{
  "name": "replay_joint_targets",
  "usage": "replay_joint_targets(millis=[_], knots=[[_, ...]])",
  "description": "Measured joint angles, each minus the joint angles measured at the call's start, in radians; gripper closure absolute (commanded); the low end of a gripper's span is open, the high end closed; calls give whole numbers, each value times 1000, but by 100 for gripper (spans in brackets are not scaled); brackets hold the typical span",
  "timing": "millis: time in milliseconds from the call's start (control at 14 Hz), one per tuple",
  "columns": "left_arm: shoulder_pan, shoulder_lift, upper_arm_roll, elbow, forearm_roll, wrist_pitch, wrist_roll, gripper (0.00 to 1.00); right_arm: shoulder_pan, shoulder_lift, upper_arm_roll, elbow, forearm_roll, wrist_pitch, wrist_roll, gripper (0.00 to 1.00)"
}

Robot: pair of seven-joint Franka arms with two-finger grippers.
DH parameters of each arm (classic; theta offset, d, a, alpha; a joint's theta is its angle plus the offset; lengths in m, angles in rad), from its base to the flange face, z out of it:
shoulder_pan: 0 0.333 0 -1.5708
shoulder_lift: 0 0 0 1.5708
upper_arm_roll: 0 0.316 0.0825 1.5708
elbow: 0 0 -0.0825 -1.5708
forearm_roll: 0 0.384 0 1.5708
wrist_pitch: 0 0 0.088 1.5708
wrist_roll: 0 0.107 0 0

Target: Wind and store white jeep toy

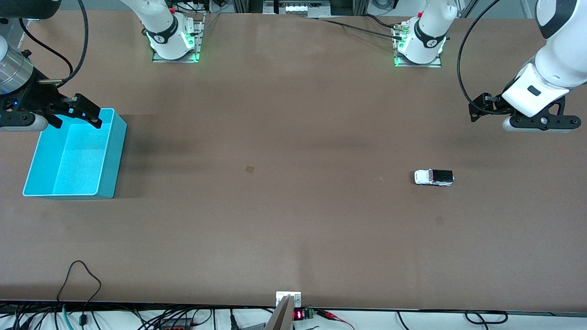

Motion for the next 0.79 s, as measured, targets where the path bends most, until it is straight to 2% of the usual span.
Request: replay_joint_targets(millis=[429, 786], knots=[[1, 0, 7, 0, -15, -10, 0, 0, 0, 0, 0, 0, 0, 0, 0, 0], [5, 1, 9, 4, -41, -94, 0, 0, 0, 0, 0, 0, 0, 0, 0, 0]])
